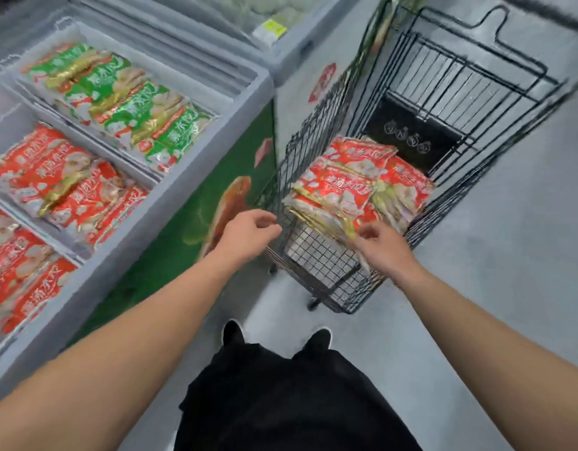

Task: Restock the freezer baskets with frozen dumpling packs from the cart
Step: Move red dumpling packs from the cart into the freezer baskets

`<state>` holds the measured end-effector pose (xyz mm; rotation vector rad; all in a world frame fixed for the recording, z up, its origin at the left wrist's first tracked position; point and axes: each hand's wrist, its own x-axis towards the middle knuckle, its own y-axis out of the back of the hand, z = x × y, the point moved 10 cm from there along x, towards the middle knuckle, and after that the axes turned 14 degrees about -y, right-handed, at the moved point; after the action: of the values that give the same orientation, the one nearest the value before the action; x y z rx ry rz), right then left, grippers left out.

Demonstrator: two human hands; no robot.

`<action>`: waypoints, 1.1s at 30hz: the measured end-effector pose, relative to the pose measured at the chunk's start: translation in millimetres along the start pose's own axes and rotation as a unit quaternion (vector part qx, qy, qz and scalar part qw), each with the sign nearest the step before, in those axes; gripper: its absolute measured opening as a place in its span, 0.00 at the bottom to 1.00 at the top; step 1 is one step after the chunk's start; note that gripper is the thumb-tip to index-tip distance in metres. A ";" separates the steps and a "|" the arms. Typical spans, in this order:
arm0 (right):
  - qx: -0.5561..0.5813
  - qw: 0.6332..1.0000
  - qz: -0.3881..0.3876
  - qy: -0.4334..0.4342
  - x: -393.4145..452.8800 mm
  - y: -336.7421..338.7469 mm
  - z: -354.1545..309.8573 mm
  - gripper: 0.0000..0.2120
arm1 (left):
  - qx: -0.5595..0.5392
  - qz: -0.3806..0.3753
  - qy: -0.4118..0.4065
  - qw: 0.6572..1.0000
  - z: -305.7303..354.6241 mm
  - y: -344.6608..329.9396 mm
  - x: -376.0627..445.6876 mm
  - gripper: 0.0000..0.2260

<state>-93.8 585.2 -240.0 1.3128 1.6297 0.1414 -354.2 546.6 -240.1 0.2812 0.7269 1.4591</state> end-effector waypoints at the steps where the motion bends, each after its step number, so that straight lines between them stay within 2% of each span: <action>1: 0.005 1.000 0.007 -0.012 5.3 8.9 12.9 0.14 | -0.003 -0.007 -0.001 1.000 7.5 -12.4 5.8 0.14; 6: 0.049 0.997 0.008 -0.050 33.6 31.6 53.6 0.13 | 0.002 -0.044 -0.007 0.999 39.5 -54.8 37.6 0.16; 13: 0.094 0.989 -0.009 -0.117 74.8 31.6 70.4 0.11 | -0.008 -0.092 0.006 0.996 51.7 -84.7 91.8 0.19; 19: 0.103 0.978 -0.030 -0.181 134.0 13.9 60.3 0.17 | -0.015 -0.141 0.036 0.989 38.4 -99.3 163.3 0.20; 24: 0.110 0.961 -0.060 -0.247 186.9 -12.7 60.8 0.18 | -0.031 -0.156 0.084 0.984 1.0 -116.0 212.4 0.19; 27: 0.128 0.948 -0.052 -0.288 218.0 -21.4 74.1 0.19 | -0.040 -0.169 0.108 0.979 -17.7 -133.1 238.3 0.19; 31: 0.181 0.921 -0.038 -0.343 255.2 -40.2 98.8 0.27 | -0.043 -0.174 0.123 0.976 -37.5 -151.6 265.2 0.19; 33: 0.209 0.906 -0.016 -0.368 273.0 -51.9 110.6 0.26 | -0.055 -0.162 0.136 0.976 -47.5 -158.3 275.9 0.18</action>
<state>-23.9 728.6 -493.0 1.4129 1.0434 -0.6896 -270.8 779.6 -445.5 -0.1230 0.8640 1.2297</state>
